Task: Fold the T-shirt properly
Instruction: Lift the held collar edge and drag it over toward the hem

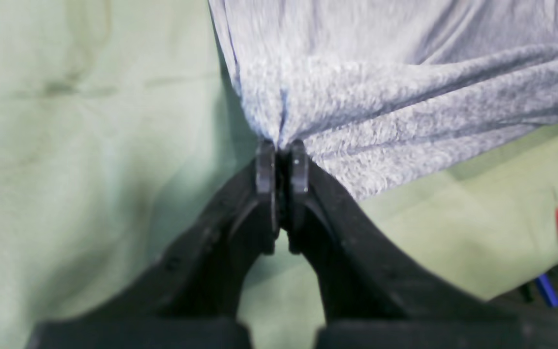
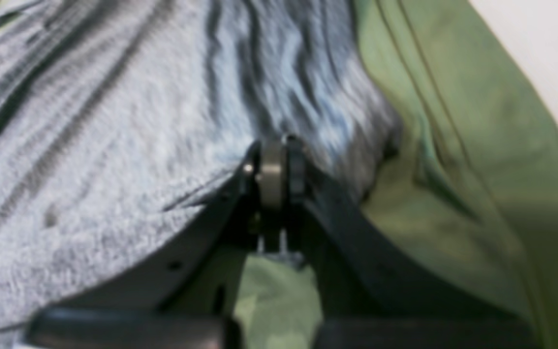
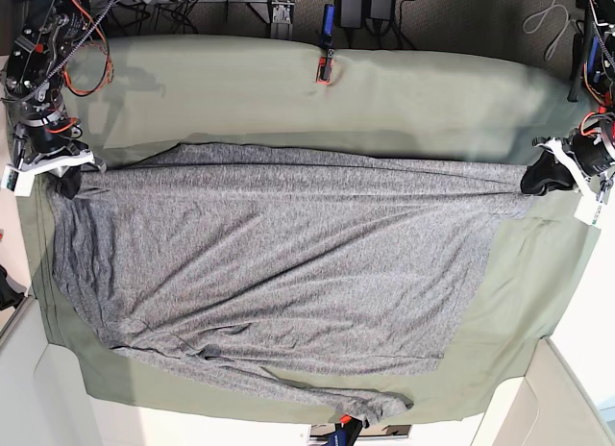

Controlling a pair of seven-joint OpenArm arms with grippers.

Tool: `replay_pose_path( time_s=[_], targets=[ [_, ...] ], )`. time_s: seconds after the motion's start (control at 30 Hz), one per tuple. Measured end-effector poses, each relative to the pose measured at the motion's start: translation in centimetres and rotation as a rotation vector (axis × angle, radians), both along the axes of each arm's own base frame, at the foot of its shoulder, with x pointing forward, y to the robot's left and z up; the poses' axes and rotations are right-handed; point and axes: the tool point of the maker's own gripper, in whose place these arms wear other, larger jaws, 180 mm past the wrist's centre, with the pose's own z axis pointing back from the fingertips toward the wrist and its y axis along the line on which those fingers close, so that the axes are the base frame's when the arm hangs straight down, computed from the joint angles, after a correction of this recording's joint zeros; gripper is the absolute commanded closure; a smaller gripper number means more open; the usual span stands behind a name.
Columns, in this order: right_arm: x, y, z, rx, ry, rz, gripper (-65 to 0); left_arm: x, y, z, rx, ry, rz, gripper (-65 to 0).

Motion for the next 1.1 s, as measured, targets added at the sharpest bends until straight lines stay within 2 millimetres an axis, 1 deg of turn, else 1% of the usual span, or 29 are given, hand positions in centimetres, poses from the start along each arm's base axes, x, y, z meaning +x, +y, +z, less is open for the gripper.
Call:
replay_pose_path(
  time_s=[0.1,0.17,0.23,0.33,0.4,0.47,0.67,0.8,0.87,0.93,1.1],
  targets=[
    [1.8,0.1,1.4,0.002,-0.037,0.007,0.0,0.9,-0.9,-0.6,0.050,-0.003,-0.047,0.0],
    [2.9,0.1,1.9,0.008,-0.057,0.006,0.0,1.8,-1.4,-1.0,0.115,-0.003,-0.087,0.0],
    [3.6,-0.1,1.5,0.014,-0.047,-0.001,0.0,3.0,-2.0,-1.2,0.156,-0.010,-0.124,0.0],
    [4.0,-0.2,0.2,0.040,-0.013,-0.012,0.0,5.1,-2.9,-0.7,0.171,-0.026,-0.156,0.0],
    [4.3,-0.2,-0.5,0.052,0.000,-0.013,0.0,6.5,-3.1,-0.4,0.180,-0.037,-0.166,0.0],
    [4.7,-0.2,-0.9,0.049,0.004,-0.011,0.0,7.7,-3.0,-0.7,0.204,-0.024,-0.177,0.0],
    [6.3,-0.5,-1.2,0.043,0.006,-0.013,0.0,11.7,-2.8,-1.4,0.241,-0.031,-0.191,0.0],
    [7.7,-1.6,-0.7,0.044,0.000,-0.017,0.0,14.4,-2.3,-0.7,0.229,-0.026,-0.171,0.0],
    [8.4,-2.2,-0.5,0.045,-0.001,-0.020,0.0,15.1,-2.2,-0.7,0.220,-0.027,-0.165,0.0],
    [9.1,-2.5,-0.4,0.047,0.000,-0.017,0.0,15.4,-2.3,-1.0,0.213,-0.028,-0.165,0.0],
    [9.3,-2.2,-0.8,0.048,0.012,0.014,0.0,15.0,-2.3,-2.4,0.220,0.016,-0.174,0.0]
  ],
)
